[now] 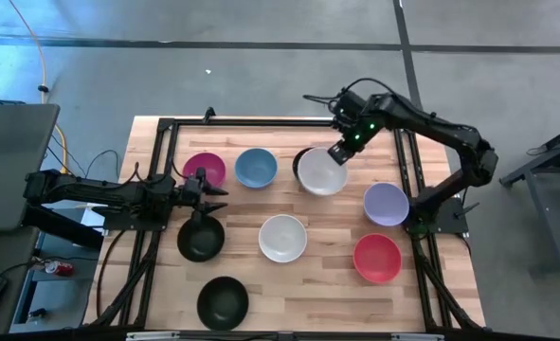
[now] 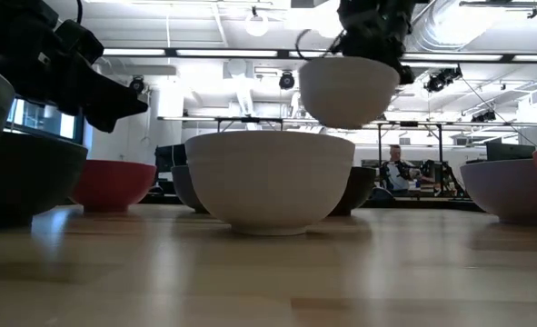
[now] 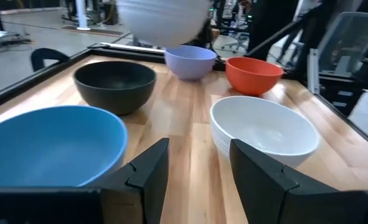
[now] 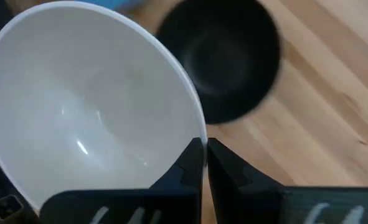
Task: Nest bowls inside each other
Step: Stack the top white bowl on top of the white bowl
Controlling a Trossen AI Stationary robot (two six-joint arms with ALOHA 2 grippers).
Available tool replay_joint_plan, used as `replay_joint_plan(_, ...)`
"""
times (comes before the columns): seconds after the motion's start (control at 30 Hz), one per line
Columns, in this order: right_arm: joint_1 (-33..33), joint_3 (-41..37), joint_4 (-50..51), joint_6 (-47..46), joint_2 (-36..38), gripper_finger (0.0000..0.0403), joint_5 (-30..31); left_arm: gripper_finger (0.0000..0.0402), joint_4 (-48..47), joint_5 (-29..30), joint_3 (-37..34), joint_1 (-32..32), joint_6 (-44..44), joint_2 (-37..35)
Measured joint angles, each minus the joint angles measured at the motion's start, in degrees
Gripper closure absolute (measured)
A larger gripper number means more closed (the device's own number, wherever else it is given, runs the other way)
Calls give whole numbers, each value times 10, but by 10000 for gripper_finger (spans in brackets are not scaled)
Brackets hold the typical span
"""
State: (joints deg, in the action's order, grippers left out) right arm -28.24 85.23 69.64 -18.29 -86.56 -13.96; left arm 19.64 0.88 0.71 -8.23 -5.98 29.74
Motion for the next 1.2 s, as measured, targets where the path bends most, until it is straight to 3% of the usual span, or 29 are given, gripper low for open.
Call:
replay_joint_plan(0.33, 113, 0, -58, -116, -32, 403, 1, 243, -1, 59, 0, 0, -14, 0)
replay_joint_plan(0.9, 227, 0, -124, -245, -80, 403, -8, 243, -1, 58, 0, 0, -20, 0)
replay_joint_plan(1.2, 258, 0, -169, -267, -117, 403, -27, 243, -1, 58, 0, 0, -20, 0)
